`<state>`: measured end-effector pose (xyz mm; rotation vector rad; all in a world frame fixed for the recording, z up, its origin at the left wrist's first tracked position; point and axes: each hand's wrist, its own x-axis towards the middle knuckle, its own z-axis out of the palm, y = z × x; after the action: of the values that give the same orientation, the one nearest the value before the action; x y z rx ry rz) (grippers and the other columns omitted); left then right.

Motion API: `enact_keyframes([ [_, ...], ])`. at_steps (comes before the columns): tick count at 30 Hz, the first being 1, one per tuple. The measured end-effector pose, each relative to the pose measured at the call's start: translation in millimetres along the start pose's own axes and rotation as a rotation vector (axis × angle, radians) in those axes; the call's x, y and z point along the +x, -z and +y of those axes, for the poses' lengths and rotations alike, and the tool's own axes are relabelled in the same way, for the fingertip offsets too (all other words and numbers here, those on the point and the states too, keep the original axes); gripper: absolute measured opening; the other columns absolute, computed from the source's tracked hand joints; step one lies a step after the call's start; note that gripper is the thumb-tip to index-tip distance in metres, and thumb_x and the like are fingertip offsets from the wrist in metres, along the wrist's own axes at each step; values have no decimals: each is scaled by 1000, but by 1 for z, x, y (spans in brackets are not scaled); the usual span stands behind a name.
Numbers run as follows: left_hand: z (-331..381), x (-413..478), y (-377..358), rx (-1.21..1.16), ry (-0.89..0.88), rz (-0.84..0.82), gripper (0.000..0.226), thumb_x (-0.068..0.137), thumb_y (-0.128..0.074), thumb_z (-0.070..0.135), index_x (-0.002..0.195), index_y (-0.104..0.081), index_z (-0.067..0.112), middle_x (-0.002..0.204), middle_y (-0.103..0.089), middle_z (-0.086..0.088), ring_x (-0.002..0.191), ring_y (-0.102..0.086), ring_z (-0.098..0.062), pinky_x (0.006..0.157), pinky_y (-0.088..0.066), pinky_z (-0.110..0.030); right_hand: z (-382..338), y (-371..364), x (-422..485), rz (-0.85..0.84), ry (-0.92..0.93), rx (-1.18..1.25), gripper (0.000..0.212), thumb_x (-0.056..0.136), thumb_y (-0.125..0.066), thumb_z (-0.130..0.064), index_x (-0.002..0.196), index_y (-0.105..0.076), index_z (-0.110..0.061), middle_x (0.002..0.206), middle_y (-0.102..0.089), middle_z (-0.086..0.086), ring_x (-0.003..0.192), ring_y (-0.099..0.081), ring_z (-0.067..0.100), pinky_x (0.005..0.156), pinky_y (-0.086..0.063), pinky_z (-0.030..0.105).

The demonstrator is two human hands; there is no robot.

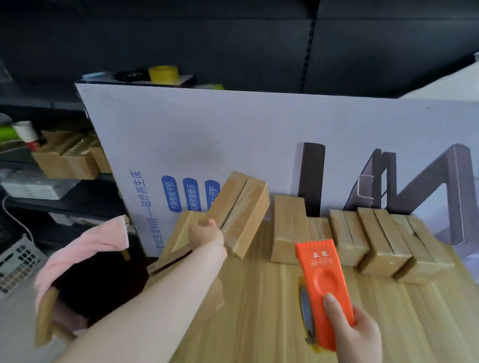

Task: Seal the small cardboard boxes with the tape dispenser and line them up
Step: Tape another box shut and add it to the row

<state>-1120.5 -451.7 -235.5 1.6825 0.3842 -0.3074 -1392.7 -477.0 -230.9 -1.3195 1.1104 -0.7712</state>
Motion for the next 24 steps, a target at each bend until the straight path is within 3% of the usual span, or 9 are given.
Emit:
enact_keyframes([
  [2, 0, 17, -16, -20, 64, 15, 35, 99, -50, 18, 130, -50, 4, 127, -57, -14, 114, -55, -35, 89, -45, -40, 0, -12, 9, 21, -11, 0, 27, 77, -79, -26, 72, -67, -3, 53, -61, 13, 42, -60, 22, 37, -49, 29],
  [5, -10, 41, -42, -60, 197, 32, 30, 97, -53, 21, 121, -53, 3, 117, -63, -15, 102, -60, -34, 87, -51, -40, 1, -24, 26, 48, -35, 18, 14, 82, -72, -14, 78, -67, -1, 46, -63, 9, 39, -62, 28, 33, -49, 30],
  [8, -23, 49, -66, -49, 228, 38, 29, 99, -49, 20, 120, -51, 0, 111, -60, -13, 99, -58, -32, 82, -47, -36, 12, -30, 47, 79, -36, 2, 9, 82, -73, -14, 80, -69, -6, 49, -65, 9, 43, -64, 29, 38, -54, 40],
  [10, -31, 47, -81, -14, 238, 56, 33, 100, -47, 20, 124, -49, -3, 117, -59, -18, 105, -58, -35, 80, -44, -36, 21, -34, 61, 82, -40, -8, 10, 79, -75, -17, 80, -71, -8, 53, -67, 11, 47, -66, 31, 47, -57, 50],
  [13, -47, 56, -106, 51, 243, 62, 35, 100, -49, 25, 119, -52, -3, 117, -61, -19, 103, -61, -34, 75, -46, -34, 37, -42, 80, 82, -101, 34, 7, 80, -74, -15, 78, -69, -12, 54, -67, 13, 45, -65, 34, 45, -56, 51],
  [16, -62, 70, -123, 72, 305, -8, 33, 100, -45, 18, 110, -48, -14, 135, -51, -19, 121, -51, -33, 94, -43, -37, 51, -48, 93, 63, -137, 33, 9, 81, -73, -15, 82, -69, -7, 51, -67, 11, 42, -64, 32, 41, -55, 47],
  [18, -71, 75, -134, 110, 360, -81, 34, 99, -41, 16, 125, -48, -5, 131, -52, -17, 112, -53, -32, 85, -43, -35, 60, -50, 100, 54, -160, 25, 9, 81, -74, -15, 84, -68, -8, 53, -67, 11, 44, -65, 35, 45, -55, 53],
  [20, -80, 85, -142, 149, 349, -162, 36, 94, -47, 20, 126, -51, 4, 119, -57, -13, 96, -54, -30, 76, -43, -34, 68, -52, 104, 55, -167, 17, 9, 80, -74, -15, 86, -69, -9, 54, -68, 11, 45, -65, 35, 47, -55, 55],
  [24, -76, 90, -143, 113, 324, -279, 40, 94, -58, 19, 130, -48, 5, 120, -54, -14, 109, -52, -34, 87, -47, -40, 75, -52, 107, 42, -179, 22, 12, 82, -72, -18, 90, -69, -10, 55, -69, 10, 45, -66, 36, 52, -56, 55],
])
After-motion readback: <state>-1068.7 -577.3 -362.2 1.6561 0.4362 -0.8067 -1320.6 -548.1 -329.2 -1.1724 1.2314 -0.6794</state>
